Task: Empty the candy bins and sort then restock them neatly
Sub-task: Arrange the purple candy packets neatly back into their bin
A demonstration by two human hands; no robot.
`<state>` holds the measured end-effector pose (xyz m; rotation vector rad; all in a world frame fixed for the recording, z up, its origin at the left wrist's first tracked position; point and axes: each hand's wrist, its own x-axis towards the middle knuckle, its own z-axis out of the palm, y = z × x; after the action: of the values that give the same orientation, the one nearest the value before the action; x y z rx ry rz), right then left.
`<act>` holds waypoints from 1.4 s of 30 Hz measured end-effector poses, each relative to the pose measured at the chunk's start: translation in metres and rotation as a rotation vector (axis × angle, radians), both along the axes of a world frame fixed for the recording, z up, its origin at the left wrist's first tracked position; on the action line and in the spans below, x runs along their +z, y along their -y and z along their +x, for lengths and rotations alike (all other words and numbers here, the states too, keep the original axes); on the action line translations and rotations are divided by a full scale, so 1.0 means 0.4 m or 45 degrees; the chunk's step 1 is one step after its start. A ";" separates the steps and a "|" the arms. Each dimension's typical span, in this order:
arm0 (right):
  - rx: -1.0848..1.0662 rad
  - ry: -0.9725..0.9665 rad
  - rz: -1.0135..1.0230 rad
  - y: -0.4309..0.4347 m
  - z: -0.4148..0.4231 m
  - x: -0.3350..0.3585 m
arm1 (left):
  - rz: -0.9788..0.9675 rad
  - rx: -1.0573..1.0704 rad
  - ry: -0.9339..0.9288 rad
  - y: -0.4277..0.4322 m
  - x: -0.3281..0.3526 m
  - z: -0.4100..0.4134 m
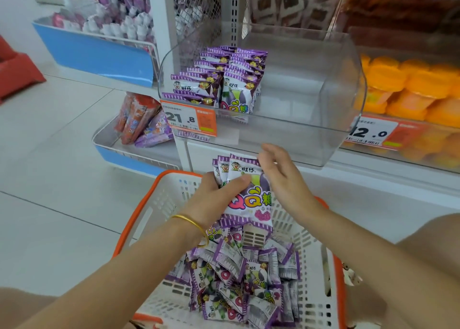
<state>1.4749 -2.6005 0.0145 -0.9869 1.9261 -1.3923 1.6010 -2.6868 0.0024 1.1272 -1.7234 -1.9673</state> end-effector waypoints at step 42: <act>0.240 -0.124 0.631 0.339 -0.198 0.160 | -2.006 -0.166 0.591 0.309 0.097 -0.058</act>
<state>1.3958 -2.7363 0.0784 -0.9683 2.0452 -0.7195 1.5778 -2.8106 0.0414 0.7502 -2.6103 0.0789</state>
